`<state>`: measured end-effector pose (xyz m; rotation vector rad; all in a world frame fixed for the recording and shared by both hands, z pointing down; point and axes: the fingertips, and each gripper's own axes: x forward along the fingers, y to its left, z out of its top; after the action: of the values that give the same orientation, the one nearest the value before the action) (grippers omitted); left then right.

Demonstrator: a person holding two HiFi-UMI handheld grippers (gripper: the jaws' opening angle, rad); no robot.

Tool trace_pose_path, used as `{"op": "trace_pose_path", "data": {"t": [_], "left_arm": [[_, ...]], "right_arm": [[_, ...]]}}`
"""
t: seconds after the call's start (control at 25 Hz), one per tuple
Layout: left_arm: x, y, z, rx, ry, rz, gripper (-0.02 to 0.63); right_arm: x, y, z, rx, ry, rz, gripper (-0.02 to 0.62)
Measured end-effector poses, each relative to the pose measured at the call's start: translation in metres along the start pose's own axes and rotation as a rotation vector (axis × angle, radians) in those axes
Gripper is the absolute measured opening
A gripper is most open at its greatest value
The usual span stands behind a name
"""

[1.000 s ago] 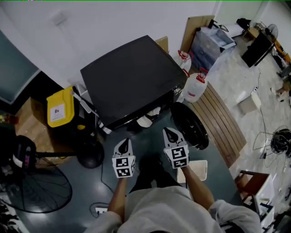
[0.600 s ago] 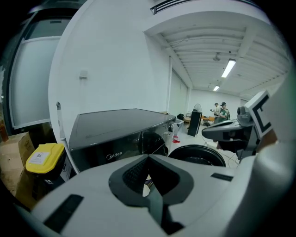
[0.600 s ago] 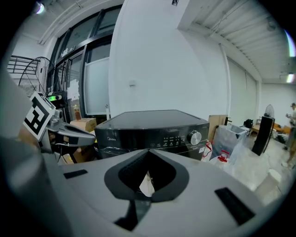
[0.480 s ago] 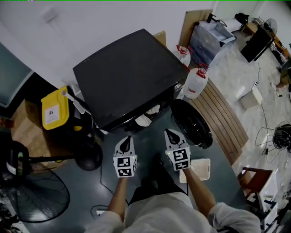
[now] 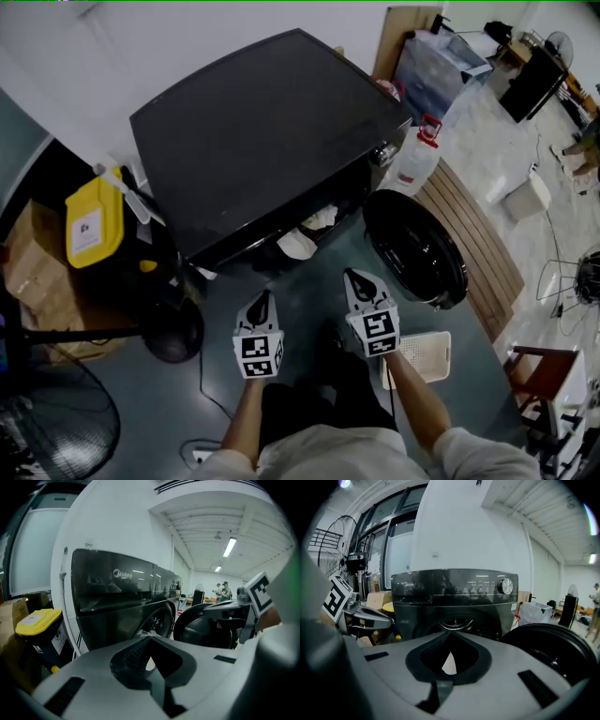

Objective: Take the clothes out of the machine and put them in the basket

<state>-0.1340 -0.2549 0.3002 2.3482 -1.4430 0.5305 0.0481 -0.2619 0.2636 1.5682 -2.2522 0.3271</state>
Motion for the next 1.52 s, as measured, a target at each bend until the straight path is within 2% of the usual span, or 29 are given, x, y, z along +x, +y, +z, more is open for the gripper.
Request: {"op": "trace_pose_path", "data": {"t": [0.4, 0.68, 1.08, 1.52], "left_arm": [[0.085, 0.020, -0.110, -0.002, -0.071, 0.014, 0.018], [0.131, 0.031, -0.164, 0.021, -0.128, 0.011, 0.018], [0.170, 0.060, -0.238, 0.030, -0.168, 0.007, 0.018], [0.177, 0.070, -0.260, 0.028, -0.212, 0.030, 0.018]], "right_arm": [[0.083, -0.006, -0.114, -0.043, -0.056, 0.016, 0.023], [0.138, -0.026, -0.165, -0.064, -0.114, -0.022, 0.023], [0.186, -0.034, -0.212, -0.084, -0.189, -0.054, 0.023], [0.215, -0.027, -0.230, -0.115, -0.183, -0.031, 0.023]]}}
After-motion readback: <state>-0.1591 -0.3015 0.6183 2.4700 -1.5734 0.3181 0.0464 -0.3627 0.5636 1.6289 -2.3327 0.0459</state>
